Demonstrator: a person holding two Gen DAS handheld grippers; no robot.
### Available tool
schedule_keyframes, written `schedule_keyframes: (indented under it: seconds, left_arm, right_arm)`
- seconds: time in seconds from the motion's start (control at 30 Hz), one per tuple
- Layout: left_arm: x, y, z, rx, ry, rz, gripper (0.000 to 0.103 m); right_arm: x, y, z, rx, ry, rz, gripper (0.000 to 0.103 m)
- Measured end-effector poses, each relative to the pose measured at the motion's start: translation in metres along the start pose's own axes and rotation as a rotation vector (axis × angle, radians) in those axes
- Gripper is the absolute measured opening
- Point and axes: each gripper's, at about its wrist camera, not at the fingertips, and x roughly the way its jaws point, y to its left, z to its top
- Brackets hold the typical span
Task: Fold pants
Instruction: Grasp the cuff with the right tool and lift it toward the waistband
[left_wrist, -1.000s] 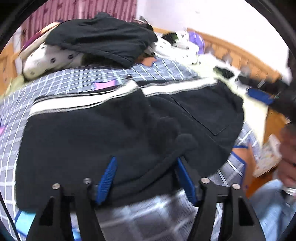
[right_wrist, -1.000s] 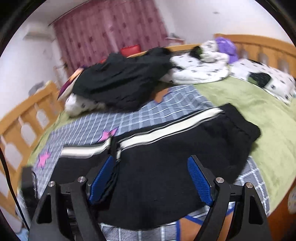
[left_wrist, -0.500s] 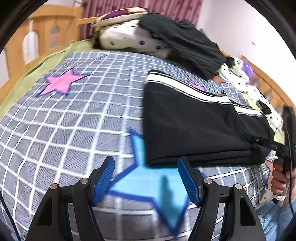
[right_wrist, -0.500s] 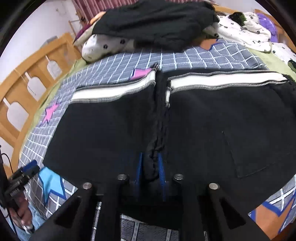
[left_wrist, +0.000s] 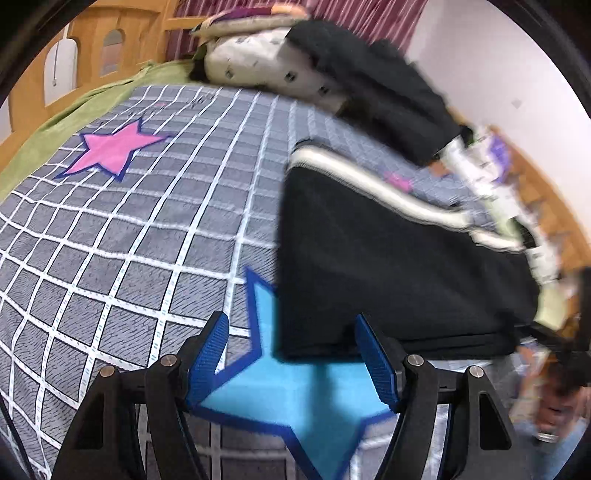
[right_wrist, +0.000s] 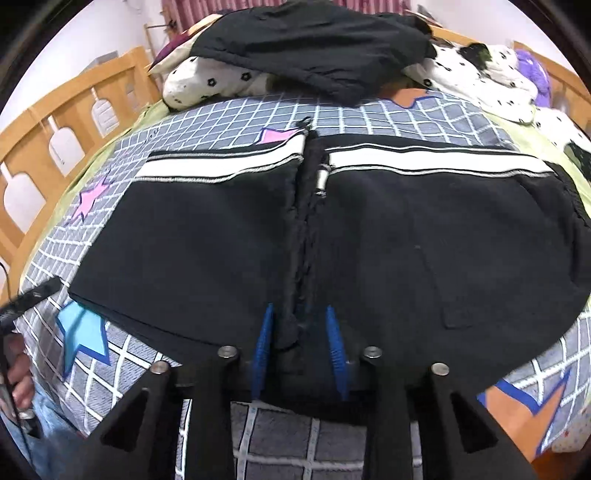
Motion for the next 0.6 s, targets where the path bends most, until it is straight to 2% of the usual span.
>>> schedule_keyframes:
  seconds: [0.07, 0.13, 0.17, 0.2, 0.27, 0.33, 0.37, 0.43, 0.6]
  left_arm:
    - [0.017, -0.004, -0.003, 0.018, 0.047, 0.039, 0.069]
    - [0.016, -0.007, -0.002, 0.05, 0.031, 0.041, 0.069]
    - [0.015, -0.007, 0.001, 0.055, 0.04, 0.035, 0.069]
    - [0.015, -0.005, 0.005, 0.046, 0.053, 0.022, 0.069]
    - [0.013, 0.0, 0.012, 0.005, 0.061, -0.002, 0.068]
    - [0.01, 0.005, 0.02, -0.038, 0.032, 0.002, 0.067]
    - [0.01, 0.006, 0.023, -0.048, 0.022, 0.007, 0.067]
    - [0.014, 0.006, 0.032, -0.063, 0.033, 0.009, 0.067]
    - [0.031, 0.003, 0.051, -0.067, 0.055, -0.037, 0.069]
  right_arm:
    - [-0.02, -0.008, 0.004, 0.027, -0.028, 0.016, 0.031]
    - [-0.046, -0.02, 0.009, 0.035, -0.099, -0.028, 0.044]
    - [-0.054, -0.025, 0.012, 0.032, -0.118, -0.063, 0.058]
    - [-0.067, -0.035, 0.015, 0.03, -0.143, -0.108, 0.064]
    - [-0.092, -0.056, 0.018, 0.04, -0.193, -0.156, 0.064]
    - [-0.114, -0.089, 0.021, 0.077, -0.218, -0.222, 0.067]
    - [-0.118, -0.101, 0.023, 0.09, -0.223, -0.242, 0.071]
    - [-0.123, -0.139, 0.023, 0.145, -0.227, -0.301, 0.072]
    - [-0.097, -0.213, 0.019, 0.267, -0.2, -0.284, 0.072]
